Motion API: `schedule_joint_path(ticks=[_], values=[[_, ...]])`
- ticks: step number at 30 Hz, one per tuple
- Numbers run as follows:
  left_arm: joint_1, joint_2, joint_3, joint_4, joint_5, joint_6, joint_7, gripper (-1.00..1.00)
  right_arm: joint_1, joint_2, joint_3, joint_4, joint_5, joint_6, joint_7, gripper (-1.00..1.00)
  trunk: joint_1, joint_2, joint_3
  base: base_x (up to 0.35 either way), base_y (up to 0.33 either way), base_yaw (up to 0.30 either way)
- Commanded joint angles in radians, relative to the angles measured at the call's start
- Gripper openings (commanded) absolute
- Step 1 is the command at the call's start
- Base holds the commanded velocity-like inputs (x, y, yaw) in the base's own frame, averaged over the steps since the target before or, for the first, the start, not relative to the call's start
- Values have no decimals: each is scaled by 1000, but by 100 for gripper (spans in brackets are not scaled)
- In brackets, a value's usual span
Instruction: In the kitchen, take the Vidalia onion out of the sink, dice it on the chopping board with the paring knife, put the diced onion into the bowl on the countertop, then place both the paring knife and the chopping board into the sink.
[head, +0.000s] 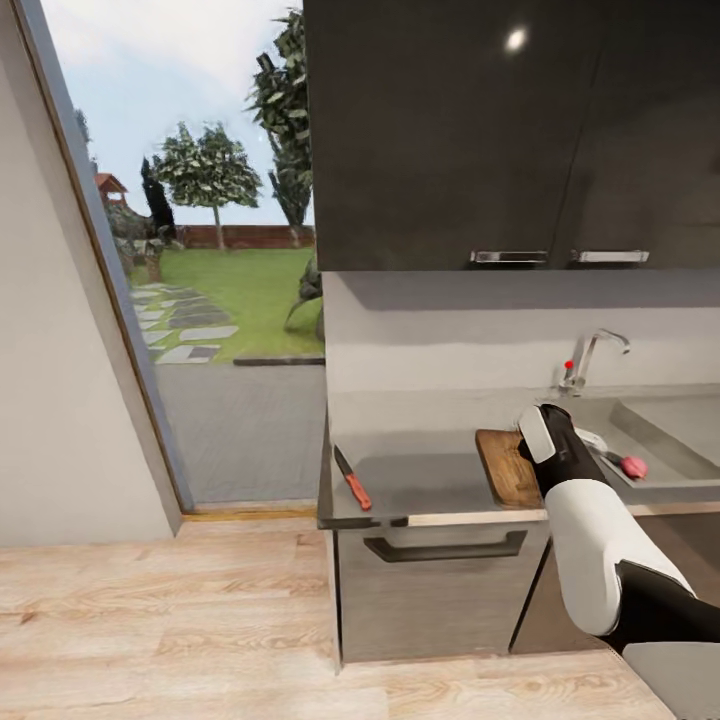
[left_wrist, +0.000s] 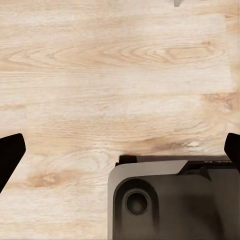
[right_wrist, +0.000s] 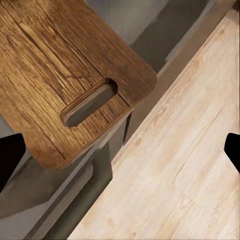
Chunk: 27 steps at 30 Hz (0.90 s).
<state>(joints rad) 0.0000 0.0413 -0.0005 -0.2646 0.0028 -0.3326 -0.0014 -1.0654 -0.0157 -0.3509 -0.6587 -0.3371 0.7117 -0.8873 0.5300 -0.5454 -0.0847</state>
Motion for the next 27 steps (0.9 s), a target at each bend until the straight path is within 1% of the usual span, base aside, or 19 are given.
schedule_joint_path(ticks=[1, 2, 5, 18, 27], values=[[0, 0, 0, -1, 0, -2, 0, 100, -1, -9, 1, -1, -10, 3, -7, 100, 1, -2, -2, 35, -67, 0], [0, 0, 1, -1, 0, -2, 0, 100, -1, -19, 1, -1, -10, 4, -7, 100, 1, -2, -2, 18, -34, 0], [0, 0, 0, -1, 0, -2, 0, 100, -1, -27, 1, -1, -10, 4, -7, 100, 1, -2, -2, 9, -18, 0], [0, 0, -1, -1, 0, -2, 0, 100, -1, -27, 2, 3, -10, 5, -4, 100, 1, -2, -2, 1, -1, 0], [0, 0, 0, -1, 0, -2, 0, 100, -1, -27, 1, 4, -10, 5, -3, 100, 1, -2, -10, 7, -1, 0]])
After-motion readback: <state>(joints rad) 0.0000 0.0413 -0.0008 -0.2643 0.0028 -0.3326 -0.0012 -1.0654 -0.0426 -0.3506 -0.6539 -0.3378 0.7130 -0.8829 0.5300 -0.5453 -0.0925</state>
